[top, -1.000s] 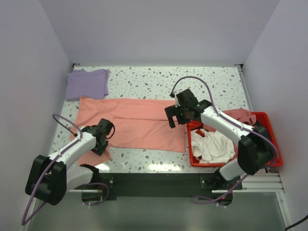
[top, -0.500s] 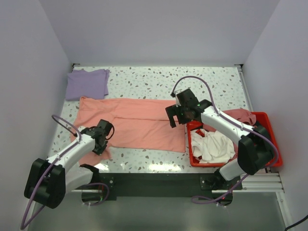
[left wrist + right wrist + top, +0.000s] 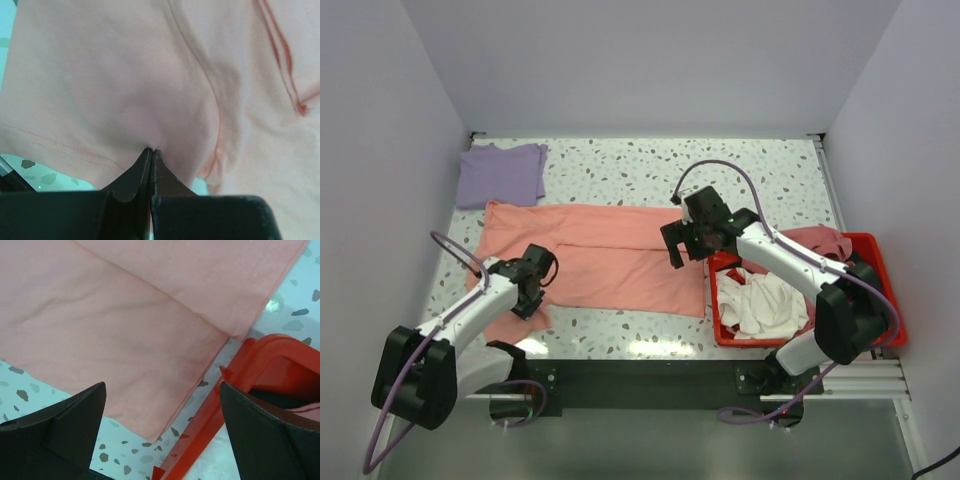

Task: Fold and stack the t-shirts
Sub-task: Fold the tshirt

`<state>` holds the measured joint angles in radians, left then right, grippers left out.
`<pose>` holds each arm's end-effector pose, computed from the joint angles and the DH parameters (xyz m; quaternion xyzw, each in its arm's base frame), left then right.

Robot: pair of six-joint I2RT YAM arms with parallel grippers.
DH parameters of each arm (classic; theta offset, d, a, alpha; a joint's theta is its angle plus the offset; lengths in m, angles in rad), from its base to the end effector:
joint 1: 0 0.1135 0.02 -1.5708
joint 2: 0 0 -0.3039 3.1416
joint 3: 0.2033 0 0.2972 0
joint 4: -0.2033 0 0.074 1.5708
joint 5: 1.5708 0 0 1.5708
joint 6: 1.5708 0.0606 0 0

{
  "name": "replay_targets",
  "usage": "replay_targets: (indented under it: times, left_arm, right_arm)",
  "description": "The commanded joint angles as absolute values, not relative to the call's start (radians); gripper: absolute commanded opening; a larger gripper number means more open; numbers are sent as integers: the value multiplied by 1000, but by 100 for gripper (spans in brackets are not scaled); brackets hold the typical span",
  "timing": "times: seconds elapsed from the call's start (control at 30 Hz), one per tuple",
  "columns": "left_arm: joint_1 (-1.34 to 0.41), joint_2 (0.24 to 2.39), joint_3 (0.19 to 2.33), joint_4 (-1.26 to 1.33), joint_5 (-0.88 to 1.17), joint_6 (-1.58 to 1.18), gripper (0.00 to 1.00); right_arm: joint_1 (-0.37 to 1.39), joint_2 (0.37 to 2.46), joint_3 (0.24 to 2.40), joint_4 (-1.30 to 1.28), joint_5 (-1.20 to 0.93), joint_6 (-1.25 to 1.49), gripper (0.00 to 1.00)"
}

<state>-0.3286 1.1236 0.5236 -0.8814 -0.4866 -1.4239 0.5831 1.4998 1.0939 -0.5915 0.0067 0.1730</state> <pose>0.1739 -0.0294 0.1456 -0.5140 0.8222 0.1207 0.2127 0.3029 0.1993 0.2438 -0.1944 0.9393 0.1014 0.2640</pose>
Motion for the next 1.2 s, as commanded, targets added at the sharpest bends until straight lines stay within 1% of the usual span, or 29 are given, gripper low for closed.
replay_targets:
  times: [0.0, 0.13, 0.33, 0.43, 0.57, 0.67, 0.87, 1.0, 1.17]
  left_arm:
    - [-328, 1100, 594, -913, -535, -1361, 0]
    - [-328, 1100, 640, -936, -555, -1312, 0]
    - [-328, 1080, 666, -963, -569, -1279, 0]
    - [-328, 1077, 681, -960, -566, -1256, 0]
    - [-328, 1089, 701, -974, -586, -1246, 0]
    - [-327, 1094, 707, -983, -595, -1233, 0]
    - [-327, 1092, 712, -968, -606, -1213, 0]
    - [-327, 1089, 719, -960, -612, -1201, 0]
    - [-328, 1089, 719, -956, -610, -1192, 0]
  right_arm:
    - [641, 1450, 1091, -610, -26, 147, 99]
    - [715, 1448, 1075, -640, -9, 150, 99]
    - [778, 1431, 1055, -690, -3, 134, 99]
    - [860, 1443, 1046, -716, -3, 124, 99]
    - [907, 1477, 1014, -721, -8, 133, 97]
    - [953, 1509, 1000, -732, 12, 136, 93]
    - [956, 1551, 985, -750, 53, 216, 84]
    - [956, 1586, 974, -758, 78, 256, 81]
    - [954, 1621, 977, -762, 69, 265, 75]
